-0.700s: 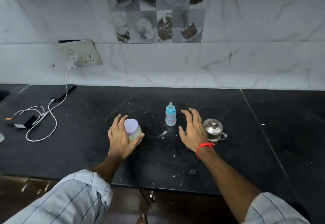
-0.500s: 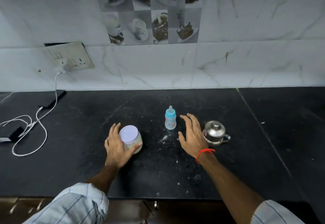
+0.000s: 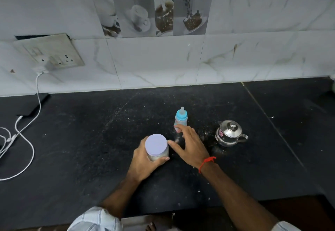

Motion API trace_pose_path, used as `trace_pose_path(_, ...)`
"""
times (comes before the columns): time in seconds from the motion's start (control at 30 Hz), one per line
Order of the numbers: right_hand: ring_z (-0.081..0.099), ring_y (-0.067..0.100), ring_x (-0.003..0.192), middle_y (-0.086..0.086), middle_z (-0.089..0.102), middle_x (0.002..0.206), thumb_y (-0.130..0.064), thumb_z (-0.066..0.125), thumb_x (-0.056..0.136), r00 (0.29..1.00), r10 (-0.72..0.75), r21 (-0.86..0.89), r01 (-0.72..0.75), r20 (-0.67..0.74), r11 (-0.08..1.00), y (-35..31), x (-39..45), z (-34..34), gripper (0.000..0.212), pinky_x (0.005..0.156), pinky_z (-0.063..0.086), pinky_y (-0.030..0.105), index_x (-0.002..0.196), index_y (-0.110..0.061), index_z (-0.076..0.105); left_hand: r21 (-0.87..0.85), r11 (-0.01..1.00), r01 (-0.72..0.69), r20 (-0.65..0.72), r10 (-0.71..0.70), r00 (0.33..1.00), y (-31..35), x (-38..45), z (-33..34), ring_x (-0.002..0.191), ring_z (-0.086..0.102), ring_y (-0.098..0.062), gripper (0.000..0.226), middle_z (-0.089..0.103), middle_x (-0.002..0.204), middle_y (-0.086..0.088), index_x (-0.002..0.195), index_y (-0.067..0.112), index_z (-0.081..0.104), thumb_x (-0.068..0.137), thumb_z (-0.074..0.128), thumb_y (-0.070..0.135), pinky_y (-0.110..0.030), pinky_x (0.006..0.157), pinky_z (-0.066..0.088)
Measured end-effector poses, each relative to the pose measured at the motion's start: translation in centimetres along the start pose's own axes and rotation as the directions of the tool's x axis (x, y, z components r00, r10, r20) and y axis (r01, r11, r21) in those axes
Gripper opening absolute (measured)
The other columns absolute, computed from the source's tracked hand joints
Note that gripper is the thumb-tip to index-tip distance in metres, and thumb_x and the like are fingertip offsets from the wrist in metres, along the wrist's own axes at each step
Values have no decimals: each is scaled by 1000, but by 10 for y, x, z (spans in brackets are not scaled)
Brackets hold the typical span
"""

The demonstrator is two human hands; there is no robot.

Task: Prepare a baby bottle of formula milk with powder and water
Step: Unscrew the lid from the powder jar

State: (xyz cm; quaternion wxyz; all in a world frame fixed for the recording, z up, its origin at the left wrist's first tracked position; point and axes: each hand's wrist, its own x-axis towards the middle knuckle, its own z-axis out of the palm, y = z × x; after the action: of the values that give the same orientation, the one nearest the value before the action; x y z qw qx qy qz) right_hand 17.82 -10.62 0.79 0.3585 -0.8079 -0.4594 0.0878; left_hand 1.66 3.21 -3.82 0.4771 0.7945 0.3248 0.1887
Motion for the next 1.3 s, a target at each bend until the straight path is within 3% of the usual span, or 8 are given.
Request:
trace_pose_path(0.2, 48, 17, 132, -5, 47, 143, -77, 60, 77, 980, -28, -86, 45, 196, 995, -14, -2, 7, 91, 108, 46, 41, 150, -26, 41, -33, 999, -35, 84, 38, 996, 6, 3, 19, 117, 52, 22, 95, 57, 127, 26, 142, 34, 44, 63, 98, 42, -1, 83, 48)
trace_pose_path(0.37, 48, 22, 126, -2, 42, 141, -80, 60, 77, 944, -82, -267, 173, 320, 948, -12, 6, 8, 94, 103, 47, 43, 152, -31, 32, -38, 998, -46, 112, 50, 992, 6, 5, 22, 117, 55, 19, 94, 59, 128, 22, 139, 35, 42, 65, 99, 33, -2, 84, 48)
trace_pose_path(0.5, 51, 26, 120, 2, 45, 134, -71, 65, 78, 934, -117, -333, 235, 337, 913, -15, 13, 10, 86, 98, 48, 42, 147, -28, 37, -37, 999, -22, 106, 26, 994, 4, 4, 24, 118, 59, 12, 91, 63, 128, 19, 139, 34, 46, 64, 97, 32, -5, 86, 49)
trace_pose_path(0.67, 51, 27, 116, 3, 44, 131, -57, 71, 82, 905, -146, -282, 273, 400, 920, -18, 20, 9, 73, 100, 46, 43, 140, -24, 41, -14, 1000, -10, 113, 11, 993, 4, 7, 21, 116, 60, 13, 90, 65, 125, 20, 136, 35, 48, 63, 100, 23, -5, 86, 49)
trace_pose_path(1.0, 53, 28, 111, 4, 44, 133, -56, 68, 85, 741, -255, -228, 483, 621, 846, -14, 51, -5, 72, 98, 46, 46, 141, -21, 39, -3, 1000, 27, 74, -27, 997, 6, 9, 20, 115, 64, 4, 94, 68, 122, 23, 130, 46, 51, 50, 101, 46, -20, 92, 57)
trace_pose_path(1.1, 56, 29, 107, 4, 45, 129, -60, 63, 84, 763, -227, -260, 459, 605, 849, -16, 51, -6, 68, 92, 50, 47, 138, -26, 40, 8, 1000, 9, 100, -10, 995, 9, 9, 18, 116, 63, 7, 89, 67, 124, 24, 131, 48, 50, 56, 98, 44, -30, 98, 58)
trace_pose_path(1.2, 55, 35, 109, 9, 42, 131, -62, 52, 89, 835, -137, -364, 372, 533, 854, -23, 36, 1, 64, 89, 51, 47, 141, -30, 34, 12, 1000, -27, 73, 26, 997, 12, 4, 28, 119, 64, -2, 86, 65, 128, 23, 137, 51, 46, 65, 93, 45, -46, 101, 56)
trace_pose_path(1.3, 58, 34, 99, 10, 45, 124, -71, 41, 90, 924, -89, -470, 270, 371, 840, -28, 22, 19, 62, 71, 50, 43, 132, -25, 42, 6, 1000, -10, 12, 10, 1000, 18, -2, 40, 128, 59, -6, 87, 56, 137, 24, 135, 66, 39, 65, 90, 56, -54, 111, 45)
